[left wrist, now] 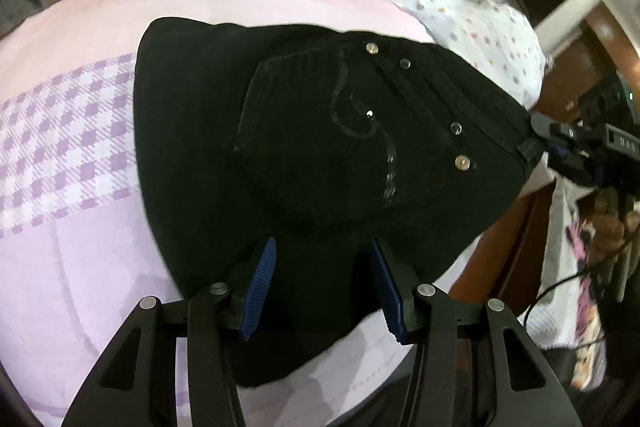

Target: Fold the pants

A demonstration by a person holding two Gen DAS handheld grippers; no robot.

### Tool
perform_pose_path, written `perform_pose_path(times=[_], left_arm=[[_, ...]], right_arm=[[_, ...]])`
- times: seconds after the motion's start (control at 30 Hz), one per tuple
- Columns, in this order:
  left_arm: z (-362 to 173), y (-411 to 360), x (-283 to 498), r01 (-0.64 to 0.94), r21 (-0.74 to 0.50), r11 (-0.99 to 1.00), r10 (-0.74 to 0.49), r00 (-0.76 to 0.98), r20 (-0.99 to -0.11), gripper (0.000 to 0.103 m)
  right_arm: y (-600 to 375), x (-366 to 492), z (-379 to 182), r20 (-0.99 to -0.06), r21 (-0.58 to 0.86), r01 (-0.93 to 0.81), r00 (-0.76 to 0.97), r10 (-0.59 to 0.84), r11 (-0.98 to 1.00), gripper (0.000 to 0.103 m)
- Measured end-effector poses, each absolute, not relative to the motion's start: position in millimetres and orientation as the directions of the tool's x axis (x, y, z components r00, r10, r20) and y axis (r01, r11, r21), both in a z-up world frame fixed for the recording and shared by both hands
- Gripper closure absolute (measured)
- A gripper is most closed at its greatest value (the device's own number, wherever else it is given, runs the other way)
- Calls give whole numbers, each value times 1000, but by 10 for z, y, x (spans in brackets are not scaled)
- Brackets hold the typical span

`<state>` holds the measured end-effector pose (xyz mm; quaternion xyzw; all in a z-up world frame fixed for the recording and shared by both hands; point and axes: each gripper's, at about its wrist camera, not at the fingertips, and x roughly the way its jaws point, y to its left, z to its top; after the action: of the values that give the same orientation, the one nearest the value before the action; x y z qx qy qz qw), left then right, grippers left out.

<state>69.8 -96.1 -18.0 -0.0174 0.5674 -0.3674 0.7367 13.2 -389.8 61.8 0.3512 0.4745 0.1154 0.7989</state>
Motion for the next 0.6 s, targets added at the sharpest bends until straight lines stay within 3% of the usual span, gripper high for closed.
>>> perform_pose_path(times=[0.13,0.23,0.3,0.4,0.6], left_arm=[[-235,-936,608,554,-405,727,-535,88,-840,53],[-226,-956,583,565,-382,731,-520,99,-848,53],[-214,-968,595,563,-375,736,-510,97,-855,53],[-147,-991,625,550,-375,746,-505,99,-857,53],[49,-1062,590,570,-392,722,-552,133,-823,53]], right_arm=[[-3940,82,221,-785,562,222,448,428,797,92],[-4032,54,-43,-779,590,274,441,446,759,92],[-4046,64,-19,-773,602,269,432,464,752,90],[-4017,98,114,-801,559,247,408,438,792,78],[-4076,221,510,-806,480,205,489,335,853,76]])
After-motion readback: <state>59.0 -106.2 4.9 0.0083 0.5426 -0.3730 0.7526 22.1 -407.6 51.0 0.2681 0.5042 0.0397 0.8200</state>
